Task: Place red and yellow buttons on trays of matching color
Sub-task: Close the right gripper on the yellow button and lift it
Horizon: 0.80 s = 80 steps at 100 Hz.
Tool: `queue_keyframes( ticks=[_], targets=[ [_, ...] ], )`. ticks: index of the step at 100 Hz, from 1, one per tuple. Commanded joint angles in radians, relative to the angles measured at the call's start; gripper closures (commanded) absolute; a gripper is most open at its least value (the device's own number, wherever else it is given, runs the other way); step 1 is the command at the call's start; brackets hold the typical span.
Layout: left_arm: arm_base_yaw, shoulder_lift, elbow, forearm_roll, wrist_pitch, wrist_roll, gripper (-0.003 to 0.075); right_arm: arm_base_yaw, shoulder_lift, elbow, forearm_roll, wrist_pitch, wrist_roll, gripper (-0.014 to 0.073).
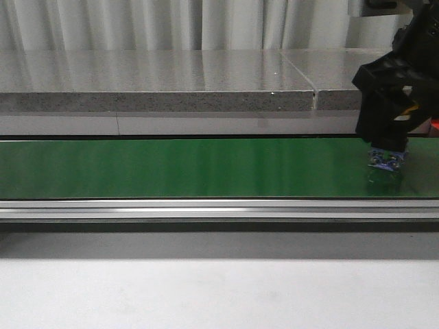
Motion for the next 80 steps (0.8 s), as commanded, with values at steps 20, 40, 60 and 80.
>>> queue_keyframes(
  ticks=[20, 40, 60, 80],
  targets=[
    [-0.006, 0.004, -0.026, -0.001, -0.075, -0.009, 0.0739, -0.008, -0.066, -0.037, 0.011, 0.047, -0.007, 0.0478],
    [-0.006, 0.004, -0.026, -0.001, -0.075, -0.009, 0.0739, -0.124, -0.180, -0.037, -0.021, 0.142, 0.023, 0.0478],
    [-0.006, 0.004, -0.026, -0.001, -0.075, -0.009, 0.0739, -0.399, -0.279, -0.035, -0.027, 0.167, 0.057, 0.0478],
    [-0.006, 0.004, -0.026, -0.001, -0.075, -0.009, 0.0739, -0.644, -0.277, -0.017, -0.022, 0.118, 0.079, 0.0478]
  ],
)
